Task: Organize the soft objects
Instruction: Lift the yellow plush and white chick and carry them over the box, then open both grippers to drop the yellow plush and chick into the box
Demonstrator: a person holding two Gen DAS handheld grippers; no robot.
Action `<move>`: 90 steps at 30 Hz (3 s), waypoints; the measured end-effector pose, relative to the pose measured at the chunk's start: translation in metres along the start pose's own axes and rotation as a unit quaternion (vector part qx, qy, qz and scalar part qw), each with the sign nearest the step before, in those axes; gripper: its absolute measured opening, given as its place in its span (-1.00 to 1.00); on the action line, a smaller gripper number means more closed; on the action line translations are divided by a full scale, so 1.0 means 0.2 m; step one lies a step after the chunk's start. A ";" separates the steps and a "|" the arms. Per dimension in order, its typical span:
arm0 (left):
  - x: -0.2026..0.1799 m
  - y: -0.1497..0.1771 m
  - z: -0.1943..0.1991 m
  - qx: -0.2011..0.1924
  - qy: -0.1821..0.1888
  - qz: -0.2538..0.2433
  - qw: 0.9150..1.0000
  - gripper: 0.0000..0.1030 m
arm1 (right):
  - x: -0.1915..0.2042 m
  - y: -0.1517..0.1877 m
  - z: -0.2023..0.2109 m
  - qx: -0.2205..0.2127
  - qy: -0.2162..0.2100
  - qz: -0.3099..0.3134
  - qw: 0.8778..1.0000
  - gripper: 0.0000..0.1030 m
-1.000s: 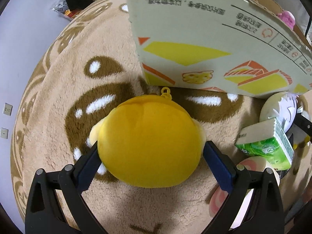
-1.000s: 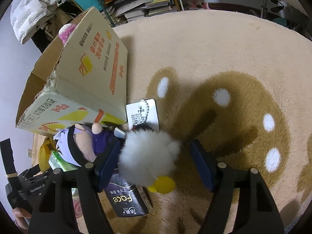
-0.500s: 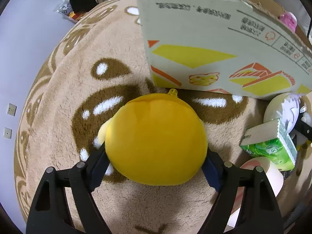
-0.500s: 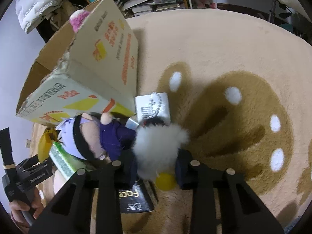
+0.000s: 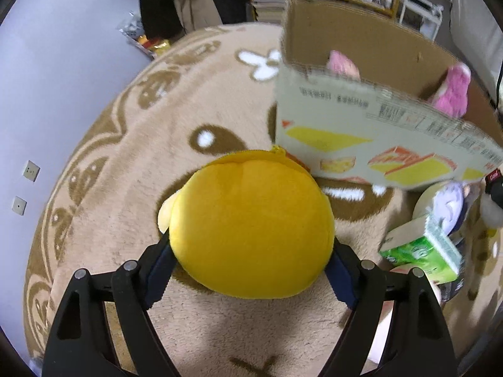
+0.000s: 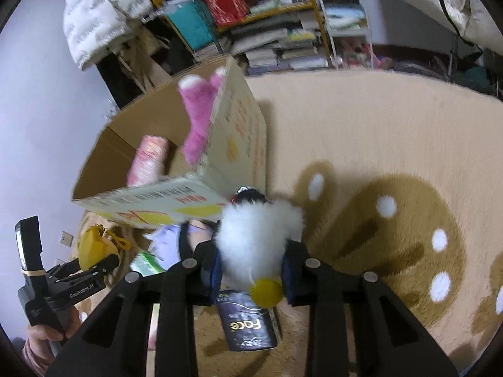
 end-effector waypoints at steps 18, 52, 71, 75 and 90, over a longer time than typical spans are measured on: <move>-0.01 -0.08 0.51 -0.214 0.017 0.003 0.977 0.60 | 0.11 -0.12 0.32 -0.131 -0.041 0.011 0.990 -0.39; -0.16 -0.37 0.49 -0.281 0.050 -0.044 0.957 0.61 | 0.30 -0.35 0.18 -0.188 -0.095 0.072 0.975 -0.39; -0.29 -0.41 0.32 -0.240 0.069 -0.078 0.965 0.65 | 0.29 -0.25 -0.01 -0.136 -0.099 0.095 0.981 -0.33; -0.27 -0.40 0.26 -0.223 0.067 -0.073 0.970 0.83 | 0.28 -0.24 -0.02 -0.127 -0.096 0.095 0.983 -0.33; -0.24 -0.33 0.24 -0.195 0.022 -0.071 0.978 0.87 | 0.25 -0.23 -0.03 -0.112 -0.091 0.078 0.986 0.09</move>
Point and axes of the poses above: each gripper's, at about its wrist camera, not at the fingertips, and z roughly against the way its jaws point, x to its left, y to its underside, the point moved 1 cm from there along -z, roughly the way its jaws point, and after that the axes turned 10 degrees about -x, right-handed, at the moved point
